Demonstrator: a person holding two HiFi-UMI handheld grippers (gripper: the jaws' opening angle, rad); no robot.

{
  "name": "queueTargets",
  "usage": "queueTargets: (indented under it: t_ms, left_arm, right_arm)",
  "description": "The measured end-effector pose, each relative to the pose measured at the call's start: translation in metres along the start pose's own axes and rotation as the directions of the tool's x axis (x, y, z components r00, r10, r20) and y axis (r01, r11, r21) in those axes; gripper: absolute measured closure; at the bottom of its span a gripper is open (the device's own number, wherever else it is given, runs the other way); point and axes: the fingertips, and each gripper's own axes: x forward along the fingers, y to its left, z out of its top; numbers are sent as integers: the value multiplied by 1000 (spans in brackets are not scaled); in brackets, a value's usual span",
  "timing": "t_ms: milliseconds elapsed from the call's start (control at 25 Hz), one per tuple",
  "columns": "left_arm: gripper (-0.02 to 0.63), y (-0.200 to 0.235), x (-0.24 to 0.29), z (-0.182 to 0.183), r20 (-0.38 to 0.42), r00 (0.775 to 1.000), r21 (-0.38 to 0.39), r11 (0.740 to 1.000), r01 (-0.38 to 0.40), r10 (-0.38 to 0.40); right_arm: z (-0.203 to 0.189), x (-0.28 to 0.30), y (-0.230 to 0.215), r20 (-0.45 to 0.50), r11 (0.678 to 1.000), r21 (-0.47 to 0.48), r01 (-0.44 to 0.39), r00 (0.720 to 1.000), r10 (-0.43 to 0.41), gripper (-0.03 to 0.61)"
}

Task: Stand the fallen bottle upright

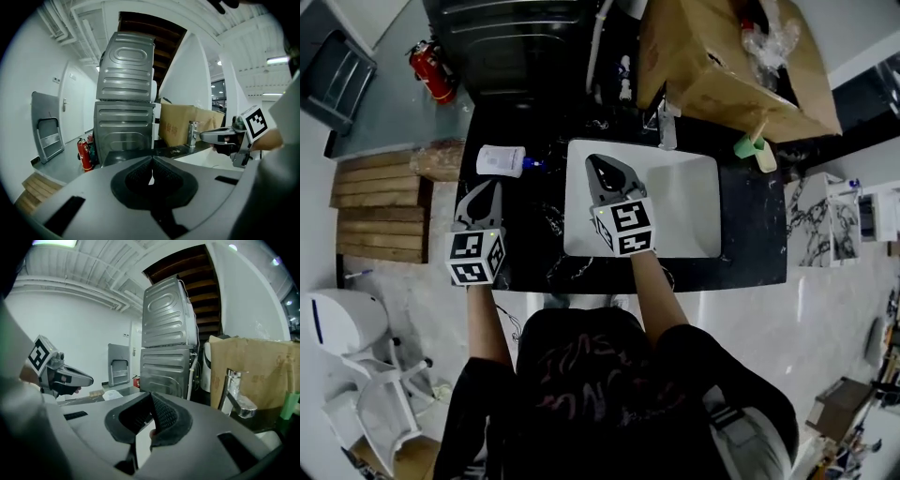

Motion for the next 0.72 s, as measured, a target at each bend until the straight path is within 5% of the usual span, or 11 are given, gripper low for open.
queueTargets:
  t_ms: [560,640,720]
  left_arm:
    - [597,-35,50,5,-89,975,153,965,214,-202]
    - [501,-40,53,1,-119,967,171,954,245,-227]
    - [488,-43,56,-2,-144,959,195,943,270,-244]
  right_arm:
    - [-16,-23,-35,6,981,104,165,986,-166,563]
    - [-18,-26,-37,1,978,111,176,984,-177,563]
    - [-22,-27,-39,-5,975,121,187,982,-188,563]
